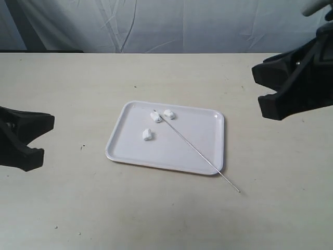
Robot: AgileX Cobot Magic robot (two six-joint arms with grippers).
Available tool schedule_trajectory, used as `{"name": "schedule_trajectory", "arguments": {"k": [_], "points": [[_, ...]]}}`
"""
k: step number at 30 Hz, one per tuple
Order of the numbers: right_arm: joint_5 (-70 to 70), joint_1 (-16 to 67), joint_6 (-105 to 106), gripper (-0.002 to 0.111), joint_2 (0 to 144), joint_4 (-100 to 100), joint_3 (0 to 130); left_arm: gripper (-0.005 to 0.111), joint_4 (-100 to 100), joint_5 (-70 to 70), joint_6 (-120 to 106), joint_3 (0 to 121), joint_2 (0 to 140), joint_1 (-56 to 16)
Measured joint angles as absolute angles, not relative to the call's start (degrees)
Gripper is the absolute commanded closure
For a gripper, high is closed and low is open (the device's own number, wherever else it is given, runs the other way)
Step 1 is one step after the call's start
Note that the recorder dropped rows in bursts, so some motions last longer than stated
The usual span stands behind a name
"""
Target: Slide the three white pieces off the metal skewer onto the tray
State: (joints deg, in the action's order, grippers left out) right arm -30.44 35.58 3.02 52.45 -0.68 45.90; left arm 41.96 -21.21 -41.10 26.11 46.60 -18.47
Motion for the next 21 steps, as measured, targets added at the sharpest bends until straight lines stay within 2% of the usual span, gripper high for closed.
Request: {"name": "schedule_trajectory", "arguments": {"k": [17, 21], "points": [[-30.8, 35.6, 2.8, 0.089, 51.9, 6.2, 45.9, 0.107, 41.6, -22.2, -41.1, 26.1, 46.3, -18.5], [-24.2, 35.6, 2.8, 0.089, 51.9, -0.7, 44.4, 0.107, 40.8, -22.2, -41.1, 26.1, 46.3, -18.5]]}}
